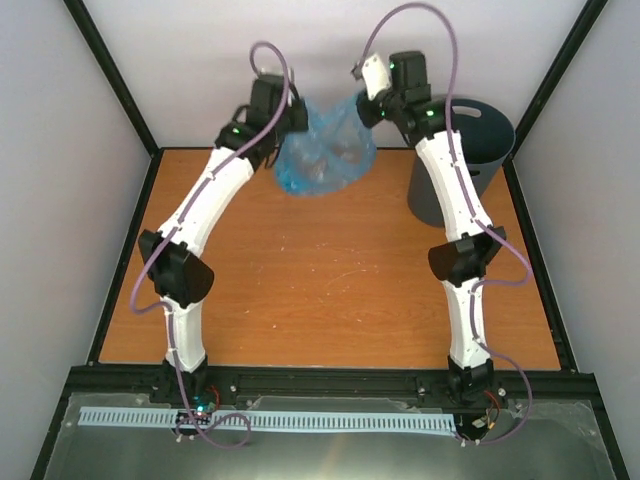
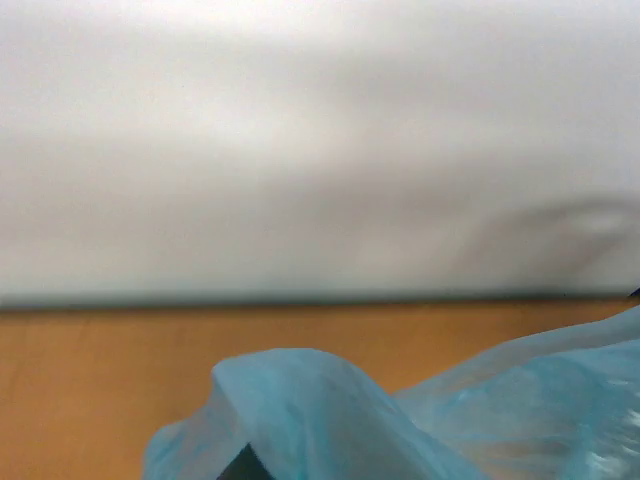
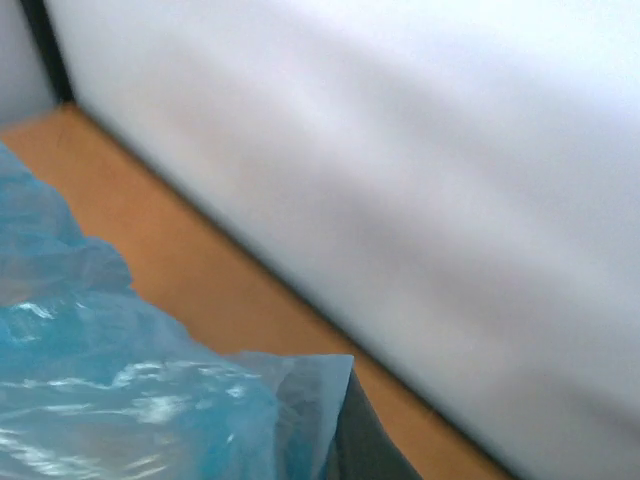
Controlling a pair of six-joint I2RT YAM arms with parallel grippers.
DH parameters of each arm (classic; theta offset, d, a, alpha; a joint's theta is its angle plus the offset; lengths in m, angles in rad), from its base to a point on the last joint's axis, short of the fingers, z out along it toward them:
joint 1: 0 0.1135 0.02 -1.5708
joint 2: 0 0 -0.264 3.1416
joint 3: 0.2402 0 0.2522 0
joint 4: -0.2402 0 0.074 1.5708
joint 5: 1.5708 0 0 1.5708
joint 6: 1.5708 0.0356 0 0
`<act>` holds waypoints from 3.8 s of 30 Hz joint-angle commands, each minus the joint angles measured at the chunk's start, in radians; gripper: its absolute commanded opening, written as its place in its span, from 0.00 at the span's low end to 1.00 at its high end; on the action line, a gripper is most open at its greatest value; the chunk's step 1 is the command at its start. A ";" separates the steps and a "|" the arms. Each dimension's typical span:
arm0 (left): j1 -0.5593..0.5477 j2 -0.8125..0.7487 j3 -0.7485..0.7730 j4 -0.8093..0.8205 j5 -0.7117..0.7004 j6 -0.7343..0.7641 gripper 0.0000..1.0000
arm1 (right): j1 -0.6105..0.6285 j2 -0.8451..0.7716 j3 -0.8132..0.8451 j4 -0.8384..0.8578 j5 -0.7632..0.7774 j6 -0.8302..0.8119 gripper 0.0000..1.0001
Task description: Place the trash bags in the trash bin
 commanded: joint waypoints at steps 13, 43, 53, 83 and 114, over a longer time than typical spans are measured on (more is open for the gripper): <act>-0.278 -0.561 -0.935 0.325 -0.146 0.107 0.01 | 0.007 -0.818 -1.406 0.522 -0.058 -0.087 0.03; 0.050 -0.154 -0.248 0.018 0.140 -0.010 0.01 | -0.087 -0.321 -0.763 0.357 -0.097 0.038 0.03; 0.066 -0.285 0.231 0.045 0.245 0.118 0.01 | -0.118 -0.312 0.025 0.155 -0.280 0.101 0.03; -0.056 -0.812 -0.971 0.319 0.305 0.027 0.01 | -0.080 -0.780 -1.133 0.263 -0.481 -0.008 0.03; 0.213 -0.328 0.207 0.193 0.585 -0.041 0.01 | -0.070 -0.486 -0.202 0.390 -0.191 -0.003 0.03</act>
